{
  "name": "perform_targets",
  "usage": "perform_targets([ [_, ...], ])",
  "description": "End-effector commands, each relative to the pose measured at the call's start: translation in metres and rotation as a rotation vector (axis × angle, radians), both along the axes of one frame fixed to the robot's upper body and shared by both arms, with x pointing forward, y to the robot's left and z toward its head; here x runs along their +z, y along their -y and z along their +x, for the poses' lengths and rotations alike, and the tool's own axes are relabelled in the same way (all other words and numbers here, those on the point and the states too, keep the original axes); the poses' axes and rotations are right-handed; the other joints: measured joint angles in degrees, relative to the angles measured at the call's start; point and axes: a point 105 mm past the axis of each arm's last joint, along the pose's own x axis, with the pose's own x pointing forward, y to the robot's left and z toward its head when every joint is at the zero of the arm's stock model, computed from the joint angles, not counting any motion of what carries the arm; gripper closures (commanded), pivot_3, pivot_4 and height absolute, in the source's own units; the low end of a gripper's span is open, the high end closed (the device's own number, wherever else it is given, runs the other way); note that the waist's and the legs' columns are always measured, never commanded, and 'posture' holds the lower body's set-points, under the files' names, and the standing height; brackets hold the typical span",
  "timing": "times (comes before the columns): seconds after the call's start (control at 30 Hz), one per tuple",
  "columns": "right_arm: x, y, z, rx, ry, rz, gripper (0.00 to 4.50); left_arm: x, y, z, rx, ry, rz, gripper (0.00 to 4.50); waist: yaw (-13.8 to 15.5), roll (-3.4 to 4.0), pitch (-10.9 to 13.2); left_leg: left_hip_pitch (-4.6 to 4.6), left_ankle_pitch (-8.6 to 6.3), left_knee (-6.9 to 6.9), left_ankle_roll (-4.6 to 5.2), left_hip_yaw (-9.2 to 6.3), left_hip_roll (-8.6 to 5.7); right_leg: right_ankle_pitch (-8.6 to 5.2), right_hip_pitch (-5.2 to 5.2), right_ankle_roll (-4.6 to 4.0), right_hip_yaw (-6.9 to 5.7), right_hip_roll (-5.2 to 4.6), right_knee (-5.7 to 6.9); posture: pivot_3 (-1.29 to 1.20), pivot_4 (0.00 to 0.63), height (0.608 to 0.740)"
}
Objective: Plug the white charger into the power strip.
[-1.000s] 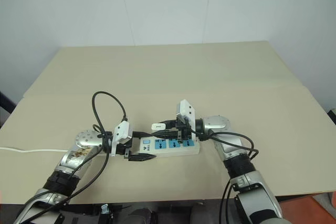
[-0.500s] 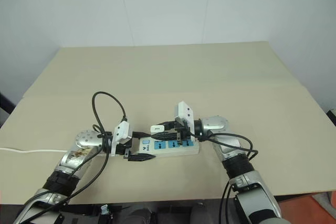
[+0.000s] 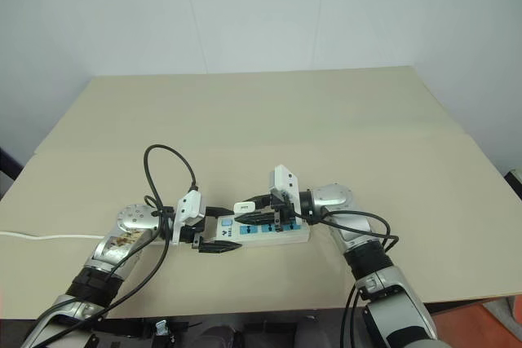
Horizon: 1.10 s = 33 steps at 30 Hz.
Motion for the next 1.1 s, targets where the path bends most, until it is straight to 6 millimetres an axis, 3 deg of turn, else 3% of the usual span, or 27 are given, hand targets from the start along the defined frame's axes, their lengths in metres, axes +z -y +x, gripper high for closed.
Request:
perform_targets([
  [0.03,-0.034,0.01,0.002,-0.047,-0.062,-0.083,3.4,0.009,0.003,0.0,-0.023,0.037,-0.003,1.21,0.0,-0.02,0.0,0.01,0.0,0.0,0.0,0.0,0.0,0.0,0.01,0.0,0.0,0.0,0.0,0.0,0.15,0.74],
  [0.27,-0.072,0.027,-0.006,-0.093,-0.057,-0.14,3.4,0.009,-0.001,0.0,-0.011,0.042,0.004,1.21,-0.1,-0.15,-0.1,0.17,0.0,0.0,0.0,0.0,0.0,0.0,0.18,0.0,0.01,0.0,-0.03,0.0,0.15,0.74],
  [0.43,-0.069,0.023,-0.003,-0.081,-0.05,-0.136,3.4,0.009,-0.004,0.001,-0.009,0.045,0.014,1.21,-0.3,-0.19,-0.1,0.36,0.0,-0.02,0.0,0.0,0.03,0.0,0.34,0.0,0.02,0.03,-0.02,0.0,0.15,0.74],
  [0.73,-0.051,0.013,-0.002,-0.011,-0.141,-0.138,0.17,0.01,-0.003,0.0,-0.023,0.05,0.018,1.21,-0.3,-0.33,-0.2,0.41,-0.01,-0.05,-0.01,0.0,0.15,0.01,0.34,-0.03,0.06,0.17,0.01,0.0,0.15,0.74],
  [0.83,-0.046,0.014,-0.001,-0.012,-0.151,-0.129,0.04,0.009,-0.002,0.0,-0.029,0.05,0.02,1.21,-0.3,-0.34,-0.2,0.41,-0.02,-0.07,-0.02,0.0,0.16,0.01,0.33,-0.03,0.07,0.17,0.0,0.0,0.15,0.74],
  [0.97,-0.029,0.025,0.001,-0.044,-0.11,-0.101,0.0,0.017,-0.008,0.002,-0.028,0.043,0.008,0.02,0.3,-0.34,-0.2,0.35,-0.02,-0.08,-0.02,0.0,0.14,0.0,0.26,-0.03,0.07,0.17,0.0,0.0,0.15,0.74],
  [1.1,0.007,0.047,0.0,-0.088,-0.014,-0.044,0.0,0.038,-0.028,0.001,-0.032,0.079,0.013,0.02,1.0,-0.34,-0.2,0.12,-0.02,-0.08,-0.02,-0.02,0.14,0.01,0.14,-0.04,0.06,0.17,-0.19,0.0,0.15,0.74],
])
